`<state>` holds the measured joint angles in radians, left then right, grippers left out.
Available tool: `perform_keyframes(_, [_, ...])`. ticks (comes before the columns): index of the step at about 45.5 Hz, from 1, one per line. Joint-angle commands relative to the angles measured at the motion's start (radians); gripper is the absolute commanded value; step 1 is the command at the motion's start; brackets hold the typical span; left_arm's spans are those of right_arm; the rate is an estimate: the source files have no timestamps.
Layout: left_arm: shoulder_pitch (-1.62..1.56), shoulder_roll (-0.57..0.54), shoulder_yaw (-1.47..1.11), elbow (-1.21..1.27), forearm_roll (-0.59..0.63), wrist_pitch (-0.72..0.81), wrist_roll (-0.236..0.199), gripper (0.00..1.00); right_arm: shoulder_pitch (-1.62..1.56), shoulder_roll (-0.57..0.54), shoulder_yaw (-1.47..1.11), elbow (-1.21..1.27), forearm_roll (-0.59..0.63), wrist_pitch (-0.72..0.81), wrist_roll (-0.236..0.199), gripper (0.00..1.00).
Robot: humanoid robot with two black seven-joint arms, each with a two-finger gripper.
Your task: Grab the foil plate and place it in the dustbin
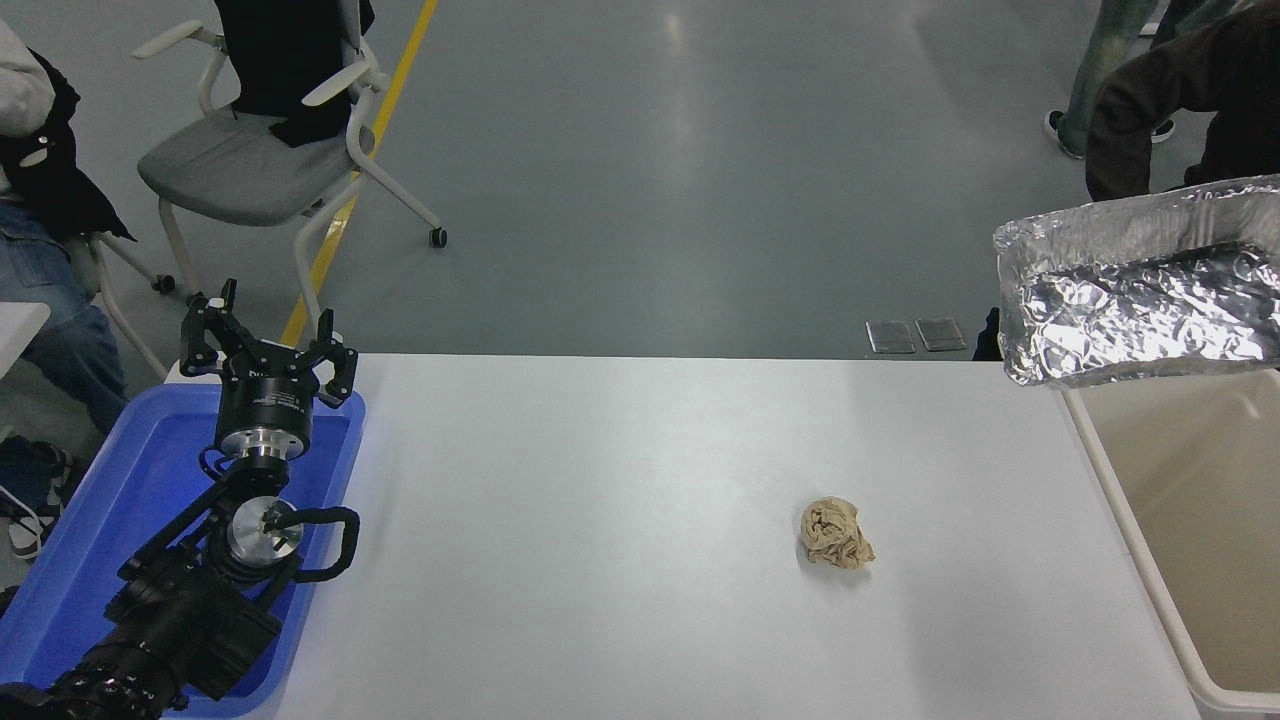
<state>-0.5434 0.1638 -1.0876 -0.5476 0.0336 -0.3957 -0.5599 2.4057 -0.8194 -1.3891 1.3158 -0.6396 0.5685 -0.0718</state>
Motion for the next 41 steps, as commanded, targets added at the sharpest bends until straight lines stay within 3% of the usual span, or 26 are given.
perform_keyframes(1, [-0.001, -0.003, 0.0, 0.0, 0.0, 0.0, -0.002, 0.99, -0.137, -0.085, -0.012, -0.17, -0.043, -0.007, 0.004, 0.0])
perform_keyframes(10, [-0.001, -0.003, 0.0, 0.0, -0.001, 0.0, -0.002, 0.99, -0.516, -0.242, 0.235, -0.465, -0.077, -0.018, 0.014, 0.0])
perform_keyframes(19, [-0.001, -0.003, 0.0, 0.0, -0.001, 0.0, -0.002, 0.99, -1.072, -0.23, 0.668, -0.707, -0.072, -0.16, 0.032, 0.0])
perform_keyframes(32, [-0.001, -0.003, 0.0, 0.002, -0.001, 0.0, -0.002, 0.99, -1.638, 0.031, 1.156, -1.044, -0.029, -0.349, 0.029, 0.0])
perform_keyframes(41, [-0.001, -0.003, 0.0, 0.002, -0.001, 0.0, -0.003, 0.99, -1.803, 0.192, 1.193, -1.176, 0.175, -0.447, 0.021, 0.0])
